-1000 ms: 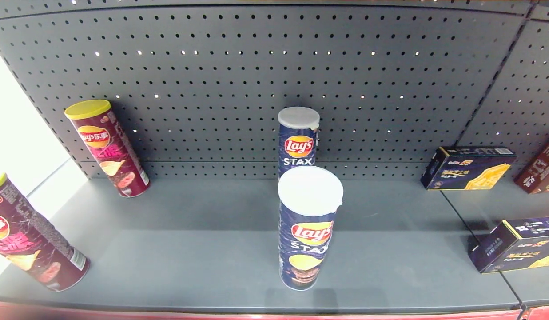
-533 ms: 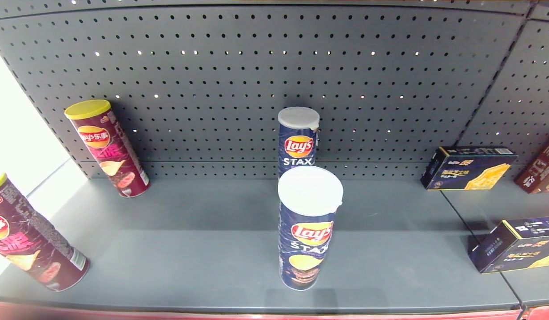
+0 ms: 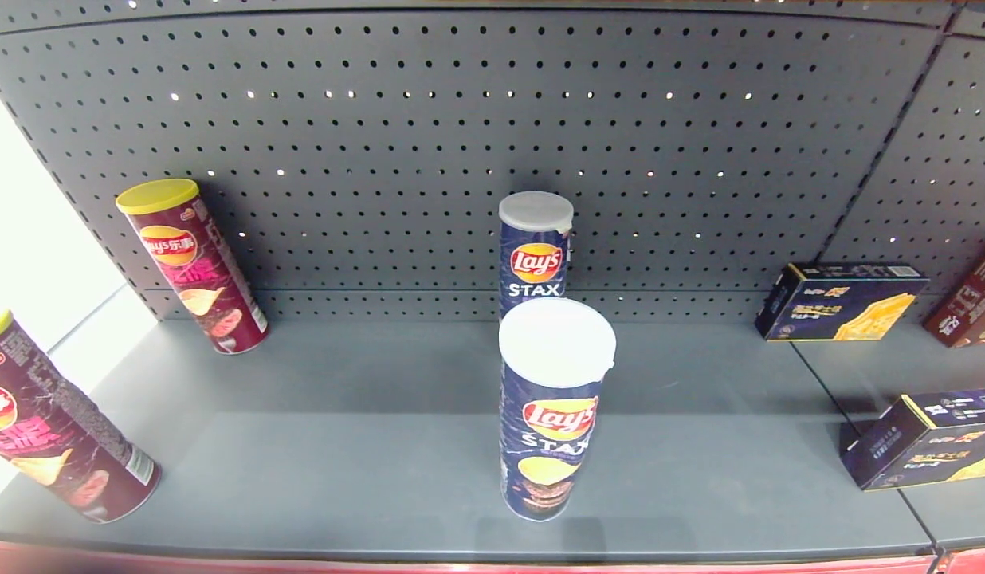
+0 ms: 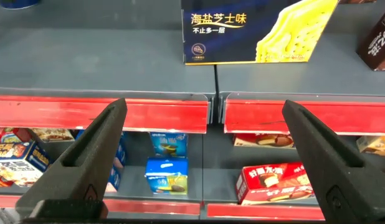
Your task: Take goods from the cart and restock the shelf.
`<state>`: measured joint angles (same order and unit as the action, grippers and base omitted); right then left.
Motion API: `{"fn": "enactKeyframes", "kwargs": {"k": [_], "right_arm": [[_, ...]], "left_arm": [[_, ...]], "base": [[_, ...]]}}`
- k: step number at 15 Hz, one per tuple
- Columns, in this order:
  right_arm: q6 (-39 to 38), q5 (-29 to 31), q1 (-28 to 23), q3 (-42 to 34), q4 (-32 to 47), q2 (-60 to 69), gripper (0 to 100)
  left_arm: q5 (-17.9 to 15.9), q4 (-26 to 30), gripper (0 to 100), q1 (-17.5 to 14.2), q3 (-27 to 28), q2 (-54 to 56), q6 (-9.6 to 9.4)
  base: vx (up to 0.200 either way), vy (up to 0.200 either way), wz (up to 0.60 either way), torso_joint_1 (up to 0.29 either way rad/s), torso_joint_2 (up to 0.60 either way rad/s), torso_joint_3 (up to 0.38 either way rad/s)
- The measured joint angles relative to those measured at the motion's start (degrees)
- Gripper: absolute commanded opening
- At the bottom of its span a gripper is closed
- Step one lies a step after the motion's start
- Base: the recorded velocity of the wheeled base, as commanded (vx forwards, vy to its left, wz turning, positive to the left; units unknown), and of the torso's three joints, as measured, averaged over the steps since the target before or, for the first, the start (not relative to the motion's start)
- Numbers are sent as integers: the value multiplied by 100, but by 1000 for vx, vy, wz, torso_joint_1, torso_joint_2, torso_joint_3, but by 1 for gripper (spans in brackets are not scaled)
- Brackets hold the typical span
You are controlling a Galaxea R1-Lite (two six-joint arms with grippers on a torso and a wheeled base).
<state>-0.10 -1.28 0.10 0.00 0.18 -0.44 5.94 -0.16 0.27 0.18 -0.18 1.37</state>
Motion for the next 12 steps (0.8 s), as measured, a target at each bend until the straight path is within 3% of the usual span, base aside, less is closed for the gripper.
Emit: {"fn": "enactKeyframes", "kwargs": {"k": [12], "right_arm": [[-9,-2,0,0,0,37,100]], "left_arm": [[2,0,100,0,0,0,-6]], "base": [[0,0,0,0,0,0]]}}
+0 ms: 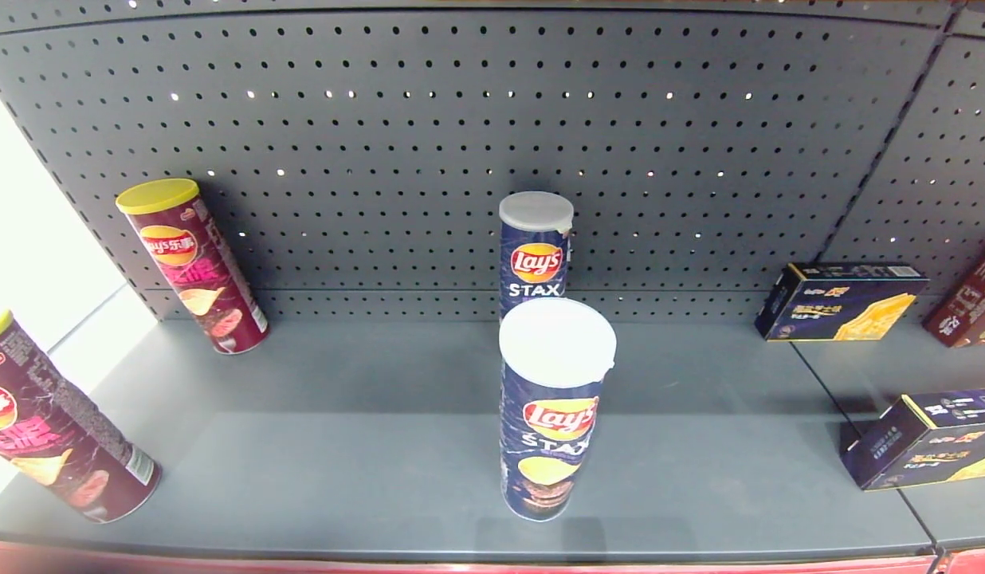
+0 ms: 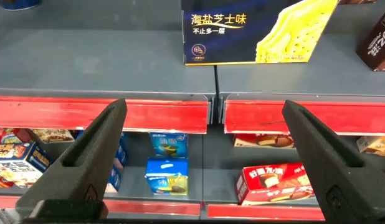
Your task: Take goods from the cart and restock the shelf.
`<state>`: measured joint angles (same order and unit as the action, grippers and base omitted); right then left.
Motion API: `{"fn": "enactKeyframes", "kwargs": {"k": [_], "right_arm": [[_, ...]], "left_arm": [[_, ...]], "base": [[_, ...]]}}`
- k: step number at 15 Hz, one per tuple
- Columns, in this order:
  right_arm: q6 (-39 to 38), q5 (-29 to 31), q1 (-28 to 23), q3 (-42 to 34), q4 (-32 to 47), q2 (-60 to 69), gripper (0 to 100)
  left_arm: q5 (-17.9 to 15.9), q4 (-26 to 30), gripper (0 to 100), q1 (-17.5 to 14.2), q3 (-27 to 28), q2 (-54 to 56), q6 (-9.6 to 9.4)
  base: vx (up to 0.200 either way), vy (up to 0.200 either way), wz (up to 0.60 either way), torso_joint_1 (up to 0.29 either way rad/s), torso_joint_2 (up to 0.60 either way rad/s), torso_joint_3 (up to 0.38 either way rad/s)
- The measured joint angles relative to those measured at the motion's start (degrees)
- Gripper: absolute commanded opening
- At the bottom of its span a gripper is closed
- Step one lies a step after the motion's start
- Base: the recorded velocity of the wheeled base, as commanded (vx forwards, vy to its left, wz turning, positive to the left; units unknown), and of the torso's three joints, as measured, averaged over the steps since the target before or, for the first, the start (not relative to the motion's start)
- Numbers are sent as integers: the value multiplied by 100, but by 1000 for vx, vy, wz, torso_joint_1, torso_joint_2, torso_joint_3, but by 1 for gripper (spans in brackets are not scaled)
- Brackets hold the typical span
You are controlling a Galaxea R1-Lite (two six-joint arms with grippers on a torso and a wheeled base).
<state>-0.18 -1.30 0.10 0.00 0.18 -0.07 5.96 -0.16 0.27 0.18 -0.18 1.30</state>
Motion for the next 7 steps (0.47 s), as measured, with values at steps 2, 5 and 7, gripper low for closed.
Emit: {"fn": "enactKeyframes", "kwargs": {"k": [2,5,7], "right_arm": [[2,0,0,0,0,0,100],[2,0,-2,0,0,0,100],[-4,2,-2,0,0,0,100]], "left_arm": [[-5,0,100,0,0,0,-2],[-2,0,100,0,0,0,0],[-6,0,100,0,0,0,-2]], "base": [[0,0,0,0,0,0],[0,0,0,0,0,0],[0,0,0,0,0,0]]}}
